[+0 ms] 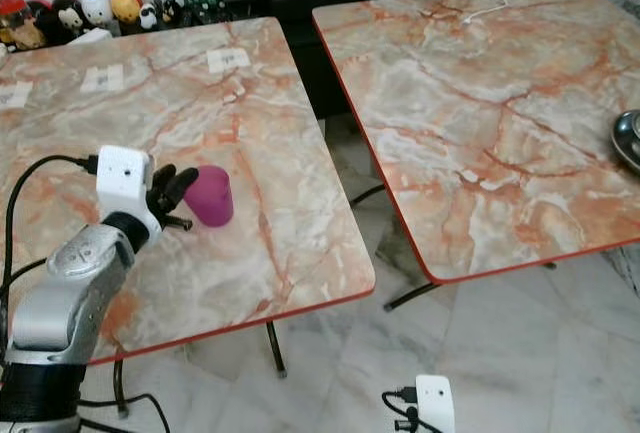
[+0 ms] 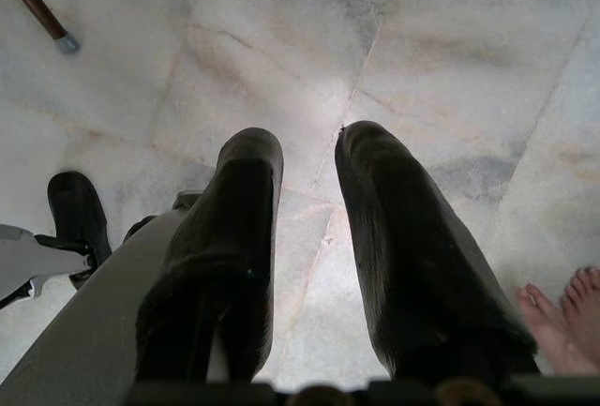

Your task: Setting the table

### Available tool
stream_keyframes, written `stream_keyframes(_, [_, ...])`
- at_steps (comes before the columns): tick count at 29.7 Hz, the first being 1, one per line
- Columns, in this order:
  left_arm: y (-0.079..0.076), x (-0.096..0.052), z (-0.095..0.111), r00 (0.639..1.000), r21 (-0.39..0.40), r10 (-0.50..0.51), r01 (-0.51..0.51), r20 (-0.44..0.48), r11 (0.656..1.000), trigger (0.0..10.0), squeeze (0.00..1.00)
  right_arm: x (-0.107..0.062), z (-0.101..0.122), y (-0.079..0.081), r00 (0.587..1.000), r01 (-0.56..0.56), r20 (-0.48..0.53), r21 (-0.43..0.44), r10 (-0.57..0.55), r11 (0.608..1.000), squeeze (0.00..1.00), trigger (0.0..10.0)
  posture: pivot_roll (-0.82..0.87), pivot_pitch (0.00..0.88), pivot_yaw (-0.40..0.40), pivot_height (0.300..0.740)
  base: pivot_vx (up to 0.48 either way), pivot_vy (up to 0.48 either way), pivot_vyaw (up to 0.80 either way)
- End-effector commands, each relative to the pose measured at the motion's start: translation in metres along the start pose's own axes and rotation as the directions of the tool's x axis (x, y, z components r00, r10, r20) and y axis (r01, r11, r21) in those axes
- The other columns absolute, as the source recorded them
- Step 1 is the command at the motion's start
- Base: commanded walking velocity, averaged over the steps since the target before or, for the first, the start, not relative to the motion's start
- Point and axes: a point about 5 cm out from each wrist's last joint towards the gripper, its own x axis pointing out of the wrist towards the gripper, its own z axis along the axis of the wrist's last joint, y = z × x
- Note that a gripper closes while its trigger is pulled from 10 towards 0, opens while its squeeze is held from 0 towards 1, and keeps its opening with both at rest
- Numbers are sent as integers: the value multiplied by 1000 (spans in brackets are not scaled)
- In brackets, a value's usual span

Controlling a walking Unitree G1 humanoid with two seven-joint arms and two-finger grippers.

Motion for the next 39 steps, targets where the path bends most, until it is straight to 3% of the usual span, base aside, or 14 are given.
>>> stream_keyframes(1, [5, 0, 0, 999, -7, 31, -31, -26, 999, 10000, 1000, -1, -7, 0, 1000, 4, -19, 2, -4, 1000, 0, 10000, -10, 117, 33, 740, 0, 0, 0])
stream_keyframes(10, [11, 11, -6, 988, -72, 112, -120, -103, 990, 10000, 1000, -1, -7, 0, 1000, 6, -21, 1, -6, 1000, 0, 10000, -20, 111, 34, 740, 0, 0, 0])
stream_keyframes(11, [11, 13, -4, 989, -72, 114, -121, -94, 990, 10000, 384, -1, -7, 0, 1000, 6, -21, 1, -6, 1000, 0, 10000, -24, 109, 36, 740, 0, 0, 0])
stream_keyframes(12, [9, 15, -3, 990, -75, 106, -113, -91, 991, 10000, 0, -2, -7, 0, 1000, 6, -21, 2, -6, 1000, 0, 10000, -23, 107, 36, 740, 0, 0, 0])
stream_keyframes(18, [-1, 20, -2, 992, -72, 43, -52, -120, 996, 10000, 0, -2, -8, 0, 1000, 10, -23, 3, -10, 1000, 0, 10000, -28, 102, 38, 740, 0, 0, 0])
stream_keyframes(24, [-4, 27, -4, 989, -75, 55, -66, -140, 995, 10000, 0, -2, -9, 0, 1000, 9, -25, 3, -9, 1000, 0, 10000, -33, 95, 41, 740, 0, 0, 0])
stream_keyframes(31, [5, 35, -5, 983, -83, 116, -128, -141, 988, 10000, 0, -2, -9, 1, 1000, 7, -25, 0, -7, 1000, 0, 10000, -39, 85, 43, 740, 0, 0, 0])
stream_keyframes(39, [5, 39, -7, 983, -73, 92, -105, -162, 992, 10000, 0, -2, -9, 2, 1000, 8, -24, 1, -8, 1000, 0, 10000, -44, 94, 43, 740, 0, 0, 0])
